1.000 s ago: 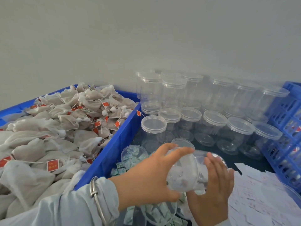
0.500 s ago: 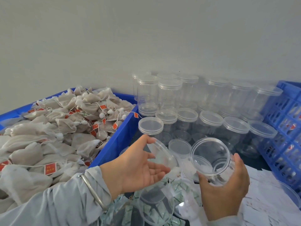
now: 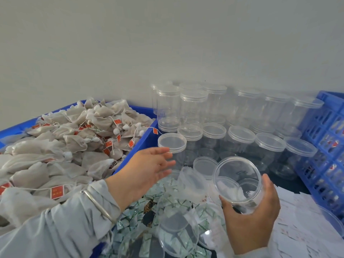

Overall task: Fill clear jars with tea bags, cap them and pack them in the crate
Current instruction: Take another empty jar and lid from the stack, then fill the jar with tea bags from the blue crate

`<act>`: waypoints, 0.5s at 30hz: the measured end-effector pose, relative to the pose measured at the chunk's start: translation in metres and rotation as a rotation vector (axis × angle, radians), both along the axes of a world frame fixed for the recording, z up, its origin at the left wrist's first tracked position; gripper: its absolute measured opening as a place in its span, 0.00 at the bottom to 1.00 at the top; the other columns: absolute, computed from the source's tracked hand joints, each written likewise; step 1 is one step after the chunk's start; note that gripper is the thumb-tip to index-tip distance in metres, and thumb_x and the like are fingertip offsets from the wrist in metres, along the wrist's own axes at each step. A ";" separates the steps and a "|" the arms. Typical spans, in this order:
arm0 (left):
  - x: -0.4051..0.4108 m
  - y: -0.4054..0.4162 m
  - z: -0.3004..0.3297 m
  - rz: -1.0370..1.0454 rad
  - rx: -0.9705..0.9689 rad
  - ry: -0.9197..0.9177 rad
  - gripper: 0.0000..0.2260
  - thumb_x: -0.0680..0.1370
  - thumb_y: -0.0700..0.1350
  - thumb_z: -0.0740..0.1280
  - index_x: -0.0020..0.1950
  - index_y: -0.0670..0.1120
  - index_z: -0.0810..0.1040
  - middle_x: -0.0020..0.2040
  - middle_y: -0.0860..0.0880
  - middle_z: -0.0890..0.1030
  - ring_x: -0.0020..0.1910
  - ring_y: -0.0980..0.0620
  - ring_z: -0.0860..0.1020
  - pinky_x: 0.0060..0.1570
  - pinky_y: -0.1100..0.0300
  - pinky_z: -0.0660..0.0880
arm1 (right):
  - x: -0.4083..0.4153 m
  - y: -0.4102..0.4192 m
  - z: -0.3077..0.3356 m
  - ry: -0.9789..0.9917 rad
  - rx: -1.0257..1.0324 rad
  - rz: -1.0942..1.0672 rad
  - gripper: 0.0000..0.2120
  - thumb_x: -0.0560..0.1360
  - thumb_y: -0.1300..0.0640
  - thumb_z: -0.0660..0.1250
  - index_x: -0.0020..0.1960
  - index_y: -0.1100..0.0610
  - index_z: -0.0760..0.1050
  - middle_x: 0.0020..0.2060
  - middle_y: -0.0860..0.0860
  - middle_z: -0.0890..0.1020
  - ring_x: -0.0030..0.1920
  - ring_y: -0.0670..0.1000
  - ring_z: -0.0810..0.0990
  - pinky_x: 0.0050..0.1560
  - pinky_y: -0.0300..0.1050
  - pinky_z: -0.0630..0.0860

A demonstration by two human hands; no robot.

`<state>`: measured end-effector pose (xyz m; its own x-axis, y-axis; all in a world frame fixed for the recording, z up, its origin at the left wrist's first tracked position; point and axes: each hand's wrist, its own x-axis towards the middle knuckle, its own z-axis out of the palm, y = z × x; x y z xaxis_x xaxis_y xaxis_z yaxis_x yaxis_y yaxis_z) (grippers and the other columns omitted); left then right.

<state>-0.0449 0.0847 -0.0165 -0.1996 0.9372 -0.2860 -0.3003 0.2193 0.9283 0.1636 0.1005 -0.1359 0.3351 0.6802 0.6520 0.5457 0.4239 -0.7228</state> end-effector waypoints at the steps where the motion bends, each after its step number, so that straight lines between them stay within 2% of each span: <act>1: -0.007 0.002 0.003 0.038 0.034 0.029 0.15 0.76 0.26 0.59 0.53 0.42 0.77 0.52 0.45 0.81 0.49 0.50 0.82 0.44 0.59 0.80 | -0.002 -0.001 0.000 0.003 -0.004 0.010 0.57 0.51 0.62 0.84 0.72 0.49 0.57 0.69 0.50 0.65 0.70 0.53 0.61 0.65 0.70 0.64; 4: -0.039 0.010 0.012 0.207 0.158 0.242 0.11 0.76 0.30 0.63 0.48 0.45 0.78 0.47 0.49 0.81 0.45 0.53 0.81 0.42 0.61 0.80 | -0.006 -0.004 0.001 -0.002 0.012 0.049 0.56 0.52 0.62 0.84 0.72 0.49 0.57 0.68 0.45 0.63 0.70 0.51 0.61 0.63 0.71 0.65; 6: -0.073 0.018 0.012 0.383 0.183 0.568 0.09 0.76 0.35 0.64 0.50 0.47 0.79 0.44 0.51 0.81 0.42 0.52 0.79 0.41 0.59 0.76 | -0.006 -0.006 0.002 0.005 0.023 0.072 0.55 0.52 0.63 0.84 0.72 0.49 0.57 0.67 0.43 0.64 0.70 0.50 0.62 0.61 0.71 0.67; 8: -0.114 0.021 0.007 0.497 0.111 1.001 0.09 0.74 0.40 0.66 0.52 0.50 0.78 0.46 0.52 0.80 0.42 0.50 0.77 0.40 0.57 0.72 | -0.008 -0.008 0.003 0.025 0.010 0.096 0.55 0.53 0.63 0.84 0.72 0.48 0.57 0.66 0.40 0.64 0.70 0.50 0.62 0.60 0.71 0.68; 10: -0.147 0.021 -0.002 0.391 -0.112 1.328 0.15 0.73 0.42 0.67 0.59 0.48 0.76 0.54 0.45 0.78 0.51 0.43 0.76 0.47 0.53 0.73 | -0.010 -0.010 0.003 0.030 0.011 0.119 0.54 0.54 0.64 0.83 0.72 0.49 0.59 0.67 0.42 0.65 0.70 0.51 0.62 0.59 0.71 0.69; 11: -0.156 0.019 -0.009 0.259 -0.286 1.437 0.19 0.73 0.44 0.68 0.63 0.45 0.74 0.60 0.41 0.75 0.55 0.40 0.75 0.52 0.49 0.74 | -0.010 -0.011 0.004 0.022 0.015 0.130 0.53 0.53 0.65 0.83 0.72 0.51 0.60 0.67 0.44 0.66 0.69 0.53 0.63 0.58 0.71 0.69; 13: -0.160 0.014 -0.023 -0.036 -0.601 1.639 0.25 0.74 0.46 0.67 0.69 0.42 0.68 0.70 0.38 0.65 0.62 0.41 0.73 0.61 0.49 0.72 | -0.011 -0.012 0.006 0.004 0.005 0.149 0.52 0.53 0.64 0.83 0.72 0.58 0.62 0.67 0.51 0.68 0.69 0.56 0.64 0.57 0.71 0.70; 15: -0.153 0.013 -0.029 -0.185 -0.660 1.788 0.24 0.75 0.45 0.63 0.71 0.44 0.66 0.72 0.40 0.63 0.67 0.43 0.69 0.65 0.51 0.68 | -0.013 -0.014 0.008 -0.007 -0.009 0.168 0.52 0.53 0.65 0.83 0.71 0.60 0.62 0.67 0.51 0.67 0.69 0.57 0.64 0.58 0.71 0.70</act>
